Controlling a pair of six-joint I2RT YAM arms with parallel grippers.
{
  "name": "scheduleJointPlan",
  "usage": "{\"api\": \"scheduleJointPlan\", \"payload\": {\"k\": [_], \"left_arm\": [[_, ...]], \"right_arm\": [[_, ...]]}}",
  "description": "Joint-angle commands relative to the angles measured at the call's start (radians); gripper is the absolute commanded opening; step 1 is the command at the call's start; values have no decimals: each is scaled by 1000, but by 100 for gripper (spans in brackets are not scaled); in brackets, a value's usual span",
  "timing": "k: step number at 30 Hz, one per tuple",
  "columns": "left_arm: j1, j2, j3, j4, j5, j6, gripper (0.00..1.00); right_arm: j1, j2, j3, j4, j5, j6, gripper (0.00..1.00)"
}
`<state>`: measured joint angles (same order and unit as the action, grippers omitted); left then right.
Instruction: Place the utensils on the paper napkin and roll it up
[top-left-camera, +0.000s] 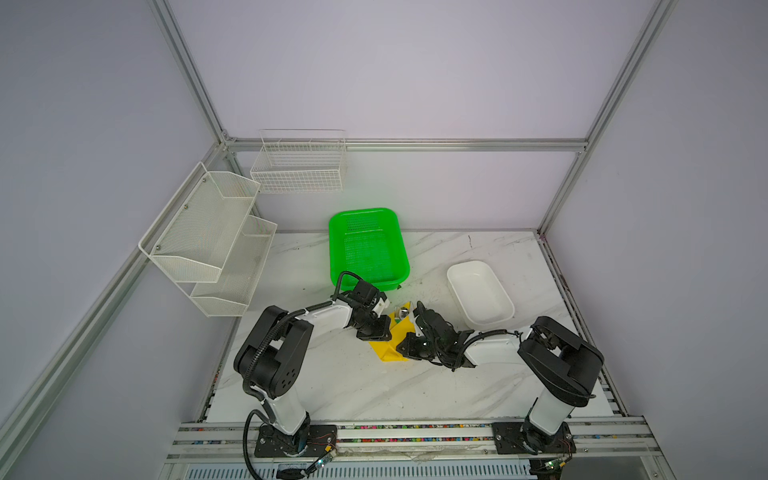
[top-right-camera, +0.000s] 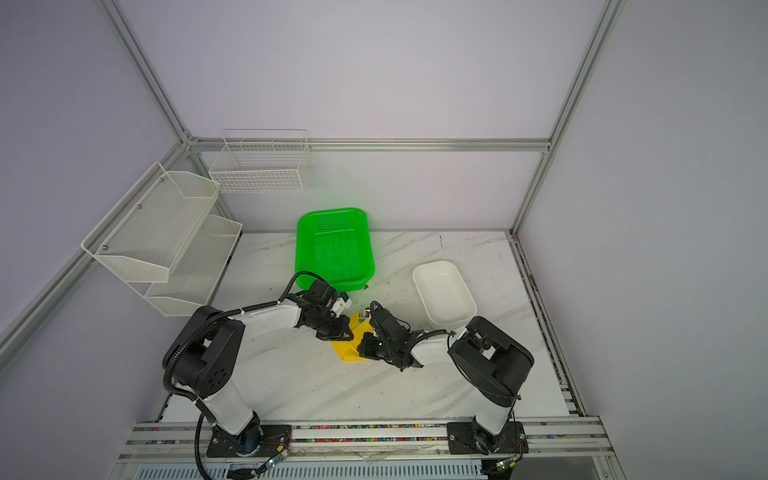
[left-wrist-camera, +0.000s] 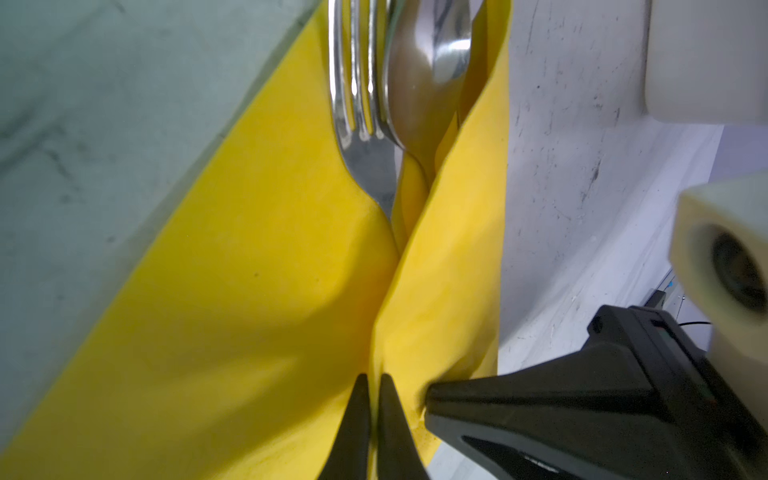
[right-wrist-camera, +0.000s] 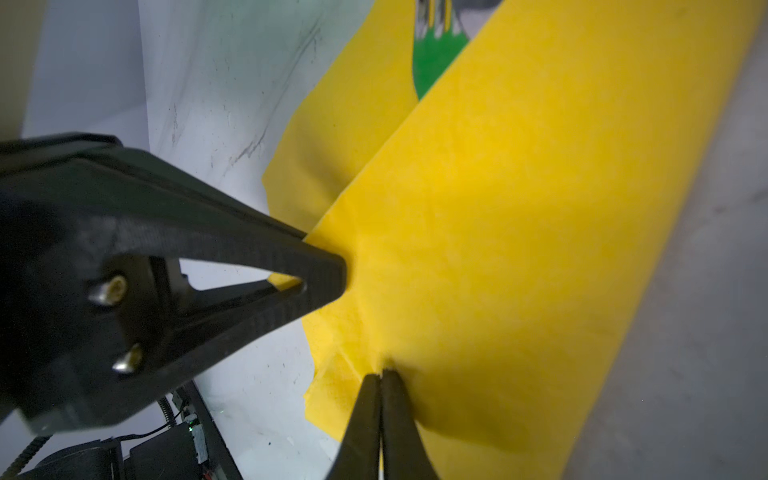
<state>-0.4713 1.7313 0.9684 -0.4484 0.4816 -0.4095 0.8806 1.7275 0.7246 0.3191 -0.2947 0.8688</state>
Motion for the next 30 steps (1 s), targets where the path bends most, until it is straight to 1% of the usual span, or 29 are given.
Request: {"api": "scheduleJointPlan", "payload": {"k": [1,2,3,4,5,7,9,10,13,19,23,26,30], "left_arm": [[7,-55,-1,0,-28,-2,23],[7,-69,1,-10,-46,3,26],[9,-88,1,-20,-72,1,33],[10,-110,-4,-25,-100,-3,37],[14,-130,-10,-26,-122,-9,39],[26,-169,-27,-40,-174,-30,46],[46,-197,-51,-46,-204,-45,47],[61,-209,-67,-47,-215,-57,50],[104,-242,-125,-35,-215,-77,53],[162,-245,-192,7,-175,-83,55],[166,-225,-202,65,-142,-103,55],[166,-198,-195,72,-143,-103,55],[162,-169,-200,95,-120,-104,51]], "right_arm": [[1,21,-32,-14,20,16,9],[1,20,-32,-16,19,16,9],[1,18,-31,-23,19,12,9],[1,18,-29,-26,17,9,8],[1,19,-27,-26,15,6,9],[1,23,-23,-25,10,4,8],[1,28,-15,-32,8,1,9],[1,30,-12,-36,9,-1,9],[1,29,-7,-43,8,-3,9],[1,20,-2,-58,9,-12,9],[1,18,-7,-45,9,-12,8],[1,20,-8,-43,7,-12,9],[0,21,-10,-37,7,-10,9]]}}
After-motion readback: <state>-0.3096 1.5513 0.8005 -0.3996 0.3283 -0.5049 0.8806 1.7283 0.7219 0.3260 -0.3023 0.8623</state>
